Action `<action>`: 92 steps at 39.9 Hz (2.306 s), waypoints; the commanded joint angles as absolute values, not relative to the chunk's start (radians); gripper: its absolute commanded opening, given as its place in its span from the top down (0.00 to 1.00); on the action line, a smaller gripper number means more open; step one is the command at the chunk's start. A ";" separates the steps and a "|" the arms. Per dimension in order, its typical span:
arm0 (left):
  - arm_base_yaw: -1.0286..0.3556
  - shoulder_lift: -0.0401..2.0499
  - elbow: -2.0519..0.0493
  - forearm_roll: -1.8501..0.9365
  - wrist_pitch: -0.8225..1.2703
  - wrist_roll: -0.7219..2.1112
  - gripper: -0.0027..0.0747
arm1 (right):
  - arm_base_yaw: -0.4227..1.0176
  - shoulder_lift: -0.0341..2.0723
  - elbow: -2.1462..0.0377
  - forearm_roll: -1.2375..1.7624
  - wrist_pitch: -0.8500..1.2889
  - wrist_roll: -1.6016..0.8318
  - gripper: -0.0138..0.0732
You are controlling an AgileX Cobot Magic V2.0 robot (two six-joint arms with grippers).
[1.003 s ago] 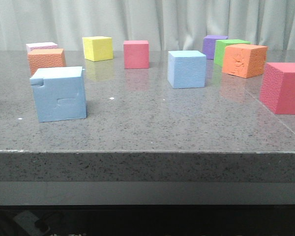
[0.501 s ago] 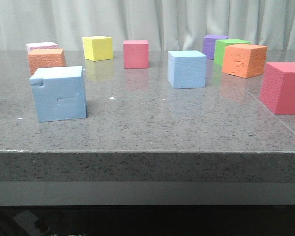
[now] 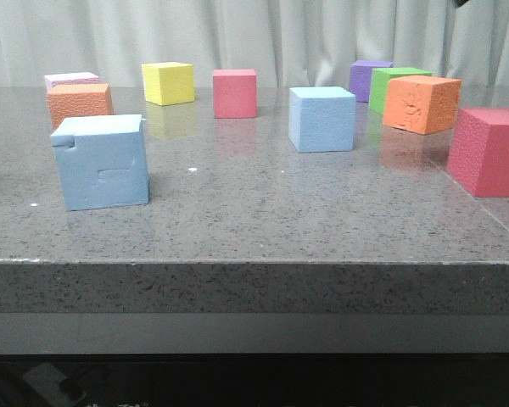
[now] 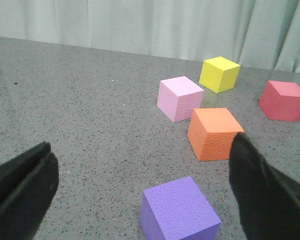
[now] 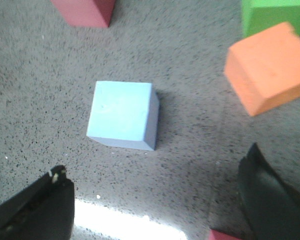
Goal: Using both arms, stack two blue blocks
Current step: 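Lower the open right gripper around the farther light blue cube, then close the right gripper and lift the light blue cube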
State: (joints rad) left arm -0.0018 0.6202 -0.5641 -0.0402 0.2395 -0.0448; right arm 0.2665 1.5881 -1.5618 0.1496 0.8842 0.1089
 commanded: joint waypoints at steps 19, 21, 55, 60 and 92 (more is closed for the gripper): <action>-0.002 0.625 -0.603 -0.041 0.157 -0.051 0.10 | 0.354 1.938 -2.014 0.109 1.083 0.220 0.08; -0.002 0.625 -0.603 -0.041 0.157 -0.051 0.10 | 0.354 1.951 -2.017 0.109 1.082 0.220 0.08; -0.002 0.625 -0.603 -0.041 0.157 -0.051 0.10 | 0.353 2.003 -2.017 0.109 1.077 0.220 0.42; -0.002 0.625 -0.603 -0.041 0.157 -0.051 0.10 | 0.353 2.002 -2.017 0.110 1.077 0.220 0.48; -0.002 0.625 -0.603 -0.041 0.157 -0.051 0.10 | 0.421 1.890 -2.017 0.235 1.174 0.306 0.48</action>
State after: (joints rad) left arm -0.0018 0.6202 -0.5641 -0.0402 0.2395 -0.0448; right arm 0.3951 1.9491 -1.9851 0.2138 1.1768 0.3017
